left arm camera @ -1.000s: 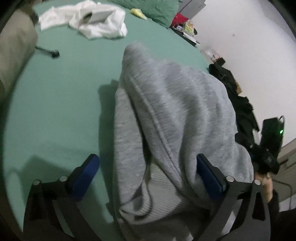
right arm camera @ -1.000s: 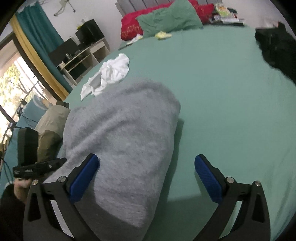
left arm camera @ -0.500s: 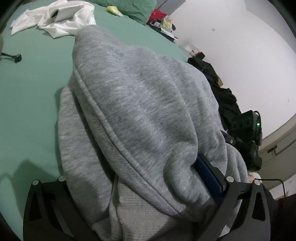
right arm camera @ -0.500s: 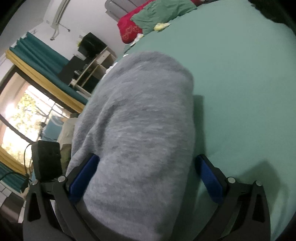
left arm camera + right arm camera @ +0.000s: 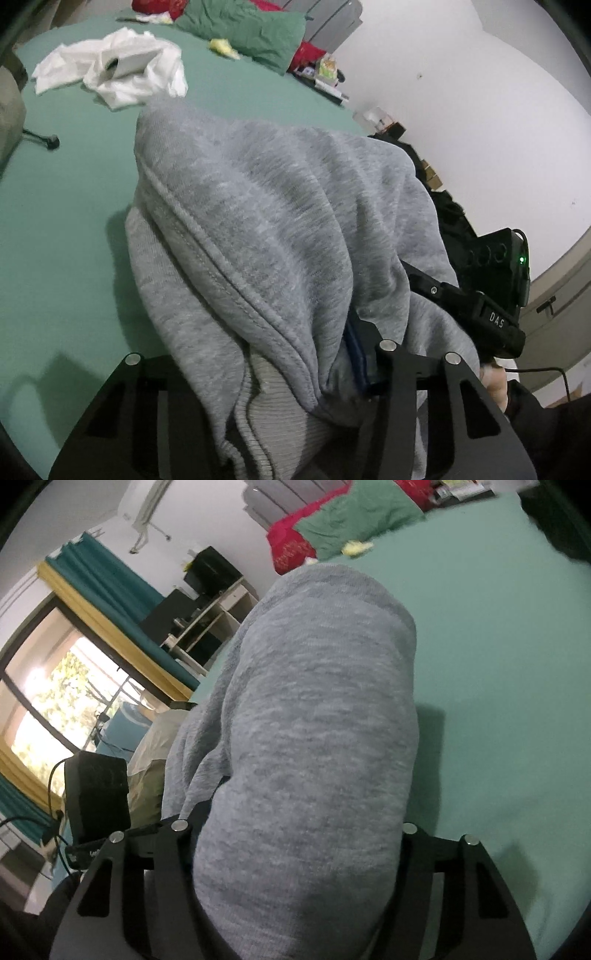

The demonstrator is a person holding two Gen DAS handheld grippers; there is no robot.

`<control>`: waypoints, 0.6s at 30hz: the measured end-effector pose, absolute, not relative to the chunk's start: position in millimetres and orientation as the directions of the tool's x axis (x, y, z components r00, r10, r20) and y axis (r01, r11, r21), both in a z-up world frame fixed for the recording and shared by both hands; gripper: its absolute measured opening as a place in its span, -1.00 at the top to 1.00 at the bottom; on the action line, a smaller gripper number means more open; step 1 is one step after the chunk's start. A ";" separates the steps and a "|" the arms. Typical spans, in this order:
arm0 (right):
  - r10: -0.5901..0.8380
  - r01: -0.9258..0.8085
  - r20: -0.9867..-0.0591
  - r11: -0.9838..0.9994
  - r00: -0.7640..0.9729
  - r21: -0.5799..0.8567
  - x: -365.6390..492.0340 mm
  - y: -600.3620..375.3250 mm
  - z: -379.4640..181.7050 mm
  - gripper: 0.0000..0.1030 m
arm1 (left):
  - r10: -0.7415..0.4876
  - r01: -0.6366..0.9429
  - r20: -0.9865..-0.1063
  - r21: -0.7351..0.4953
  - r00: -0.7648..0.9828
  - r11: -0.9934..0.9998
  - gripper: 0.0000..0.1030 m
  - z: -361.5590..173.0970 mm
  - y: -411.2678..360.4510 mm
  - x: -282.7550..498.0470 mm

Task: Fold large clothes
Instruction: 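Grasp the folded sweatshirt with both grippers and lift it off the bed, then carry the folded sweatshirt with both grippers onto the beige cushion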

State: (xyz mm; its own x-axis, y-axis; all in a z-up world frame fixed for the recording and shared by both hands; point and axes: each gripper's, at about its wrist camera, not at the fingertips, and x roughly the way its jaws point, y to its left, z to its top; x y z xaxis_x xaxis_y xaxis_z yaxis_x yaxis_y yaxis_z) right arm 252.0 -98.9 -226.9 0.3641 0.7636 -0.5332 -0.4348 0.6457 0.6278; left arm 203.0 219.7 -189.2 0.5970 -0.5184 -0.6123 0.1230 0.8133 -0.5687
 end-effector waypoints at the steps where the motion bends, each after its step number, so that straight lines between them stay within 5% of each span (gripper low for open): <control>1: 0.766 -0.445 -0.524 0.643 0.372 0.624 247.7 -102.2 -221.6 -0.23 | -0.518 0.131 -0.603 -0.567 0.606 0.813 0.04 -182.5 220.3 197.9; 18: 0.775 -0.588 -0.384 0.632 0.502 0.505 172.2 -111.3 -107.5 -0.23 | -0.482 0.243 -0.474 -0.480 0.737 0.843 0.04 -66.6 208.0 121.8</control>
